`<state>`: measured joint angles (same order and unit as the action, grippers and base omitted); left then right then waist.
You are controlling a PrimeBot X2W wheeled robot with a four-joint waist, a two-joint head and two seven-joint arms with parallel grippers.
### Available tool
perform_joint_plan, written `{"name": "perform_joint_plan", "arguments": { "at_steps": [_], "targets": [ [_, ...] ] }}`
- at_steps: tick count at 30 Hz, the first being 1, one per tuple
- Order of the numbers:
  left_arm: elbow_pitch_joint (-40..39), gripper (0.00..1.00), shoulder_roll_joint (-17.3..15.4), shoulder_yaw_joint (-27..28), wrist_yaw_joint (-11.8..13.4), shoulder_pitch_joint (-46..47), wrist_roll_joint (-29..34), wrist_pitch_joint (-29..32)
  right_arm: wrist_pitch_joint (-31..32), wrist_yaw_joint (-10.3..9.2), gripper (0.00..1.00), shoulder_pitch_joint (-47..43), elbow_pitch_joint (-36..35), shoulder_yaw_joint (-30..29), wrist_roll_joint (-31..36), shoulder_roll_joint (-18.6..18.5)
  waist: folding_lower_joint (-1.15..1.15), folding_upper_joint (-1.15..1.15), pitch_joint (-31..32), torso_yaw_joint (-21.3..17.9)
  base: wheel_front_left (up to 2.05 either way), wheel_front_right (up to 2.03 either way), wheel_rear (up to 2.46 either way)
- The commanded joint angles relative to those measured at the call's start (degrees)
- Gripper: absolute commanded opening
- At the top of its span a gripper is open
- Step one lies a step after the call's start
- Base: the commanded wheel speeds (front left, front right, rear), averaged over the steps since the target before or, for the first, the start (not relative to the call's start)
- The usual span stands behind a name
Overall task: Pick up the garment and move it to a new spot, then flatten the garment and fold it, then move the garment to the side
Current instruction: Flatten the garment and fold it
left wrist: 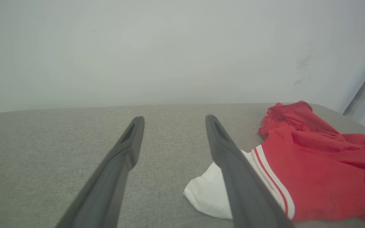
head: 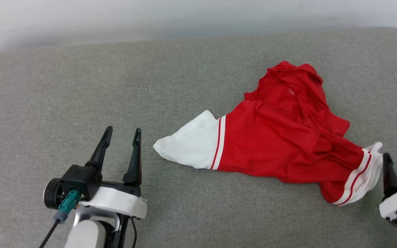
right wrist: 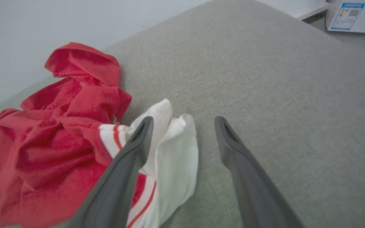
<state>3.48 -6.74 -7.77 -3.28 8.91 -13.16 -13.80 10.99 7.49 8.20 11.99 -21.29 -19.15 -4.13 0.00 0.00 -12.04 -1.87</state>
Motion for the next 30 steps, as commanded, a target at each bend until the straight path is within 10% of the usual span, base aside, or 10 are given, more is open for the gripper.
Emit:
{"name": "perform_joint_plan", "arguments": {
  "at_steps": [1, 13, 30],
  "targets": [
    [0.09, 1.00, -0.10, 0.25, 0.47, -0.91, -0.39, -0.22, -3.09, 0.00, 1.00, -0.49, -1.60, 0.68, 1.07, 0.38, 0.00, 0.00, 1.01, 0.13, 0.00, 0.00, 0.00],
    [-0.09, 1.00, -2.04, 2.15, 2.12, -2.83, -2.21, 5.30, -9.80, 0.00, 1.00, -5.77, -13.46, 11.98, 7.79, 0.94, 0.00, 0.00, 5.18, -0.55, 0.00, 0.00, 0.00],
    [7.97, 1.00, -6.56, -3.88, -1.92, 10.12, -8.73, 40.68, -9.37, -0.01, 1.00, -7.45, -22.88, 21.61, 6.76, 1.26, 0.00, 0.00, -1.05, -7.64, 0.00, 0.00, 0.00]
  ]
}}
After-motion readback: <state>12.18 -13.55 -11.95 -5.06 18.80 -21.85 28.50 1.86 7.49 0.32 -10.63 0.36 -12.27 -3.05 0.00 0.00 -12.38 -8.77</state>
